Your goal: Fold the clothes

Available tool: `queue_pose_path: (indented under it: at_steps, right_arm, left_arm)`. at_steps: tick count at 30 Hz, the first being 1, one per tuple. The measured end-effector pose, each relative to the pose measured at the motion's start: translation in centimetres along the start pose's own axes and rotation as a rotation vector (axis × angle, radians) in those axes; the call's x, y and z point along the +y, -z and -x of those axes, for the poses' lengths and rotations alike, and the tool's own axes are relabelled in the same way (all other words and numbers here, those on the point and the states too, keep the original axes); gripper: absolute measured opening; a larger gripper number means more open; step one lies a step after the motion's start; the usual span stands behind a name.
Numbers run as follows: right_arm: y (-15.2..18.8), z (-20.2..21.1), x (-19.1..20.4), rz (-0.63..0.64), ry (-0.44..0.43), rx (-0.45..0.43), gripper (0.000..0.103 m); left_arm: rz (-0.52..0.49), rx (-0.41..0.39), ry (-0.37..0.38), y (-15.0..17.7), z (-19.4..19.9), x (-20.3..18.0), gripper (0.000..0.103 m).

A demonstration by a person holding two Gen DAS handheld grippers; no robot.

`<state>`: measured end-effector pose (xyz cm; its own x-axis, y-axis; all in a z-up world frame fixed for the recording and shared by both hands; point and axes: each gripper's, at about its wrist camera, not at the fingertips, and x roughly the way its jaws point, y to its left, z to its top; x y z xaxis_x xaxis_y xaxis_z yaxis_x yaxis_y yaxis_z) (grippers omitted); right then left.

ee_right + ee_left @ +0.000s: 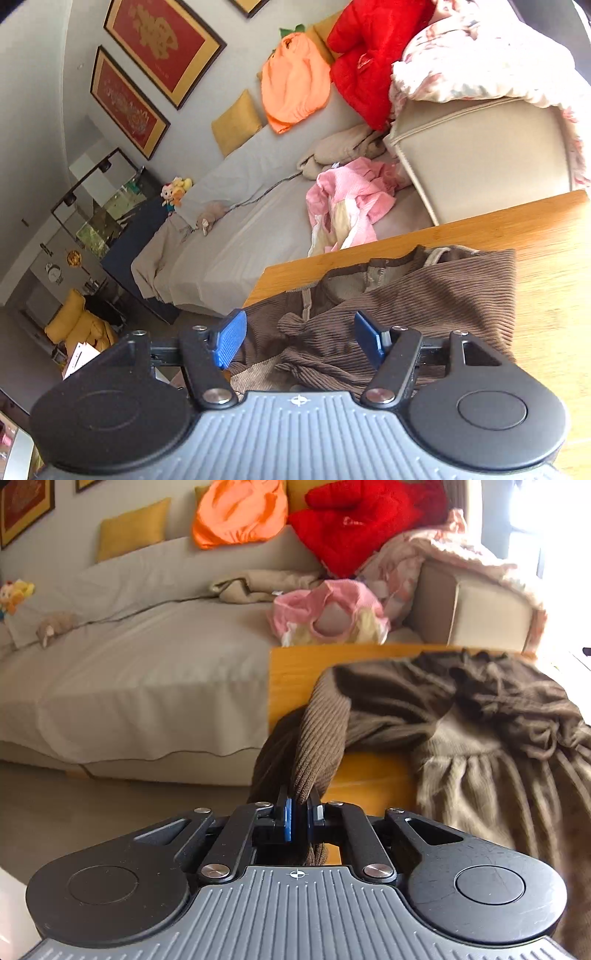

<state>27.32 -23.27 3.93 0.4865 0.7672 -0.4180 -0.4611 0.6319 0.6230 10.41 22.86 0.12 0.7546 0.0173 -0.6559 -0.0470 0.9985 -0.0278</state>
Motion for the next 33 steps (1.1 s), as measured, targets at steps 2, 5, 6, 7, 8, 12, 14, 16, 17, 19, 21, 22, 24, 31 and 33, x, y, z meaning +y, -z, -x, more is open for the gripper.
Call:
queue_pose_path:
  at_steps: [2,5,6,7,8,12,14,16,17,19,21,22,24,31,33]
  right_arm:
    - [0.1,1.5,-1.4,-0.024,0.003,-0.032,0.066]
    - [0.5,2.8,-3.0,-0.044,-0.004,-0.067,0.066]
    - [0.6,3.1,-3.4,-0.049,-0.007,-0.077,0.066]
    - [0.8,3.2,-3.6,-0.043,-0.002,-0.084,0.066]
    - [1.0,3.3,-3.6,-0.026,0.012,-0.091,0.066]
    - [1.8,3.3,-2.8,0.100,0.095,-0.114,0.067]
    - [1.9,3.6,-2.7,0.132,0.116,-0.125,0.068]
    - [2.0,3.8,-2.6,0.160,0.140,-0.134,0.069]
    - [2.0,3.8,-2.5,0.181,0.159,-0.134,0.069]
    - [2.1,3.5,-2.2,0.237,0.196,-0.119,0.069]
    - [2.7,2.5,-1.5,0.275,0.171,-0.057,0.069]
    - [3.0,2.0,-1.2,0.292,0.155,-0.023,0.069]
    - [4.2,0.2,-0.4,0.313,0.092,0.061,0.069]
    - [7.2,-6.1,1.7,0.311,0.022,0.236,0.024]
    - [6.3,-5.9,3.4,0.346,-0.002,0.202,0.019]
  left_arm:
    - [0.039,-0.027,0.091,-2.3,1.0,-1.5,0.007]
    - [0.091,-0.061,0.260,-5.9,1.7,-4.8,0.007]
    - [0.112,-0.068,0.326,-7.1,1.6,-6.1,0.007]
    - [0.133,-0.075,0.393,-8.2,1.6,-7.4,0.008]
    - [0.168,-0.076,0.468,-9.2,1.3,-8.6,0.009]
    - [0.447,0.005,0.839,-11.2,-2.5,-12.1,0.065]
    - [0.468,0.015,0.888,-11.2,-3.4,-13.9,0.076]
    - [0.401,-0.018,0.861,-10.8,-3.3,-14.9,0.080]
    - [0.343,-0.041,0.815,-10.5,-2.9,-15.2,0.085]
    - [0.180,-0.095,0.680,-9.3,-1.9,-15.7,0.091]
    - [0.001,-0.133,0.534,-7.6,-1.1,-16.5,0.095]
    - [-0.085,-0.143,0.467,-6.5,-0.9,-16.9,0.095]
    - [-0.241,-0.144,0.368,-4.2,-0.6,-17.6,0.097]
    - [-0.545,-0.239,0.174,0.2,-1.1,-19.8,0.100]
    - [-0.582,-0.294,0.139,0.2,-1.7,-20.6,0.100]
